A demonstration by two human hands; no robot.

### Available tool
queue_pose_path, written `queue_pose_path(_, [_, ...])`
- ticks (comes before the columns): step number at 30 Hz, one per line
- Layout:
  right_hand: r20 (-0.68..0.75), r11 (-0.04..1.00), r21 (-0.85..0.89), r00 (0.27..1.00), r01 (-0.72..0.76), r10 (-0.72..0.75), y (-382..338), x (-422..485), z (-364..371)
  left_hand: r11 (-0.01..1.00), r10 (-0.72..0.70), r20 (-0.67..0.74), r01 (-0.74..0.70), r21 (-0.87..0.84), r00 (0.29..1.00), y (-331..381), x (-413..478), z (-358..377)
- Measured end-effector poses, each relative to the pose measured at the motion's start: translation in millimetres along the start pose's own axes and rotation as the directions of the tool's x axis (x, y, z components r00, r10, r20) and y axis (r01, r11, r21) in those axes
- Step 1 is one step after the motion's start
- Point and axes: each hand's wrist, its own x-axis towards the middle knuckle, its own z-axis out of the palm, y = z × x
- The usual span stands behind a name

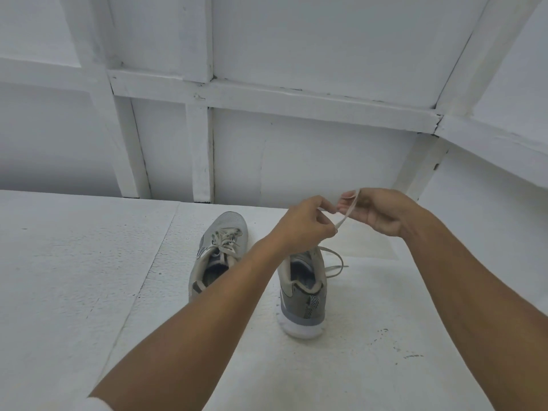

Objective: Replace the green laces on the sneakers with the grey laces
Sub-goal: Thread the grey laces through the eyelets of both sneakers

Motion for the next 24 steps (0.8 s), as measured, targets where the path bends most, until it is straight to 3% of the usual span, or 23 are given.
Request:
queue_pose_path(3, [0.003, 0.993, 0.116, 1.0, 0.01, -0.01, -4, -3, 3, 0.999, -0.048, 0.024, 0.048, -0.004, 0.999, -5, -2, -1])
queue_pose_path(5, [0.011, 0.988, 0.152, 1.0, -0.011, 0.009, -8, -6, 7, 0.997, -0.068, -0.055, 0.07, 0.027, 0.996, -10, -2, -6])
queue_pose_path(8, [-0.043, 0.982, -0.176, 0.996, 0.067, -0.075, -2, -7, 14, 0.978, -0.18, -0.31, 0.203, 0.044, 0.934, -26, -6, -9])
queue_pose_path(11, [-0.006, 0.888, -0.421, 0.978, 0.187, -0.208, 14, -7, 24, 0.94, -0.281, -0.379, 0.332, 0.074, 0.882, -49, -15, 1])
queue_pose_path(14, [0.033, 0.811, -0.526, 0.958, 0.259, -0.284, 32, -11, 35, 0.927, -0.308, -0.398, 0.366, 0.078, 0.864, -65, -23, 14])
queue_pose_path(20, [0.064, 0.657, -0.694, 0.934, 0.296, -0.352, 69, -11, 51, 0.952, -0.197, -0.459, 0.282, 0.123, 0.866, -74, -28, 21])
queue_pose_path(24, [0.108, 0.581, -0.751, 0.926, 0.315, -0.362, 85, -13, 64, 0.967, -0.215, -0.484, 0.253, 0.013, 0.848, -76, -31, 24])
